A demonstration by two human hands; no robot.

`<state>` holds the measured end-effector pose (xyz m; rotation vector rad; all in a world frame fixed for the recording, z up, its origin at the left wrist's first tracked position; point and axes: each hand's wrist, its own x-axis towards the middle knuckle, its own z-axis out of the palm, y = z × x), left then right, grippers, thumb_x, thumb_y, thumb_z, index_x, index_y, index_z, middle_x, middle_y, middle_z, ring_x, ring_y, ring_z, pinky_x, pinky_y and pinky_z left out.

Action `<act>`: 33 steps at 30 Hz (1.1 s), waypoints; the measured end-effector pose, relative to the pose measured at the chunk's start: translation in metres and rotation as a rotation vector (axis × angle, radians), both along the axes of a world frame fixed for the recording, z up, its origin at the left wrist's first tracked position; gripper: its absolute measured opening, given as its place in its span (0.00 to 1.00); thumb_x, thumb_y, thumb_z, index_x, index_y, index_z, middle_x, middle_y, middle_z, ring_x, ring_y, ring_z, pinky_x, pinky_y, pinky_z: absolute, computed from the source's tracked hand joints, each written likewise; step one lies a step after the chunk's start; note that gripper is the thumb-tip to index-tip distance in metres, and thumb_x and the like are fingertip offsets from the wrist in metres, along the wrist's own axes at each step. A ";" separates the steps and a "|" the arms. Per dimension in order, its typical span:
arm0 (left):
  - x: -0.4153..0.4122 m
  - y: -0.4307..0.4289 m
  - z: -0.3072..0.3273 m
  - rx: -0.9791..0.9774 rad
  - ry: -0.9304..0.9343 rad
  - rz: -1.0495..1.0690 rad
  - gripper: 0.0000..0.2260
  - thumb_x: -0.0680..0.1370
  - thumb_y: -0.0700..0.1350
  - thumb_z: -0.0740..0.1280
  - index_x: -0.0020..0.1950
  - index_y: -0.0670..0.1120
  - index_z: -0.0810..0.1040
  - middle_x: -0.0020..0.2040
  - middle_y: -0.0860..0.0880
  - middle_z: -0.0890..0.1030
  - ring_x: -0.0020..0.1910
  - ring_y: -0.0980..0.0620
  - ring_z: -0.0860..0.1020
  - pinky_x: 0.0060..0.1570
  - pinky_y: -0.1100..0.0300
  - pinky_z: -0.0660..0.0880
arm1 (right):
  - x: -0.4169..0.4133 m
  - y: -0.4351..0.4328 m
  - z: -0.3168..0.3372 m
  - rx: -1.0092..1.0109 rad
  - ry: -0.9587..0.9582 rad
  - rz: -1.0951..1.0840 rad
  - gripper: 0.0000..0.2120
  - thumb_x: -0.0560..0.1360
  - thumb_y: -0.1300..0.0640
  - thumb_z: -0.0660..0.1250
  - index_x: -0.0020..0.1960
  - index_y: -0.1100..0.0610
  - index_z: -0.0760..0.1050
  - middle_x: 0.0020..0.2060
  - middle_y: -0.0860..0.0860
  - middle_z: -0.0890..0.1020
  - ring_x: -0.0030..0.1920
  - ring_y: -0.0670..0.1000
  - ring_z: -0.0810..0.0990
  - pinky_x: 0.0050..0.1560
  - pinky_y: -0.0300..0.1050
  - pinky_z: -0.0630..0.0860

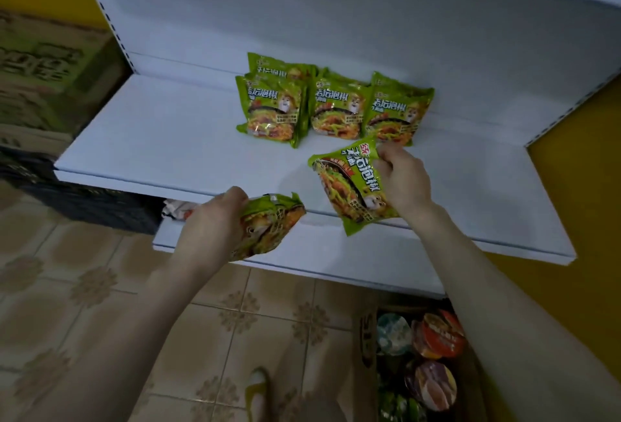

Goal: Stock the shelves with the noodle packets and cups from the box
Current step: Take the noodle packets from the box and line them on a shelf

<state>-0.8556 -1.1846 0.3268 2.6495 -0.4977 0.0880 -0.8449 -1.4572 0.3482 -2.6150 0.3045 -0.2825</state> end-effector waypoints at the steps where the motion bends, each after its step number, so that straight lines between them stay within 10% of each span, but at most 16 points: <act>1: 0.004 0.001 0.000 -0.017 -0.010 0.020 0.09 0.68 0.39 0.58 0.40 0.33 0.73 0.30 0.35 0.76 0.26 0.36 0.75 0.24 0.52 0.70 | 0.009 0.000 -0.001 0.020 -0.008 0.000 0.11 0.79 0.59 0.58 0.58 0.61 0.73 0.51 0.60 0.80 0.51 0.61 0.77 0.45 0.50 0.72; 16: 0.058 -0.046 0.010 -0.039 0.042 0.355 0.07 0.79 0.38 0.58 0.54 0.37 0.73 0.46 0.37 0.79 0.43 0.37 0.76 0.38 0.48 0.72 | 0.178 -0.033 -0.016 0.027 0.106 0.216 0.13 0.78 0.59 0.55 0.58 0.63 0.74 0.54 0.62 0.79 0.48 0.60 0.78 0.45 0.50 0.72; 24: 0.077 -0.058 0.011 -0.106 0.032 0.417 0.08 0.80 0.39 0.58 0.55 0.38 0.74 0.46 0.39 0.79 0.43 0.38 0.76 0.39 0.50 0.71 | 0.251 -0.023 -0.046 -0.435 0.139 0.467 0.11 0.75 0.65 0.57 0.54 0.60 0.74 0.47 0.61 0.78 0.50 0.60 0.77 0.38 0.45 0.63; 28: 0.085 -0.058 0.008 -0.147 -0.007 0.411 0.13 0.80 0.44 0.55 0.53 0.37 0.75 0.44 0.38 0.79 0.42 0.37 0.77 0.39 0.48 0.73 | 0.270 -0.023 -0.058 -0.488 0.199 0.456 0.16 0.75 0.68 0.56 0.61 0.59 0.71 0.53 0.61 0.78 0.52 0.61 0.78 0.51 0.49 0.76; 33: 0.090 -0.058 0.004 -0.175 -0.012 0.387 0.13 0.79 0.44 0.54 0.51 0.38 0.75 0.42 0.39 0.79 0.40 0.37 0.76 0.38 0.46 0.74 | 0.268 -0.036 -0.069 -0.382 0.246 0.351 0.26 0.77 0.52 0.62 0.72 0.59 0.59 0.68 0.60 0.69 0.67 0.61 0.68 0.64 0.56 0.68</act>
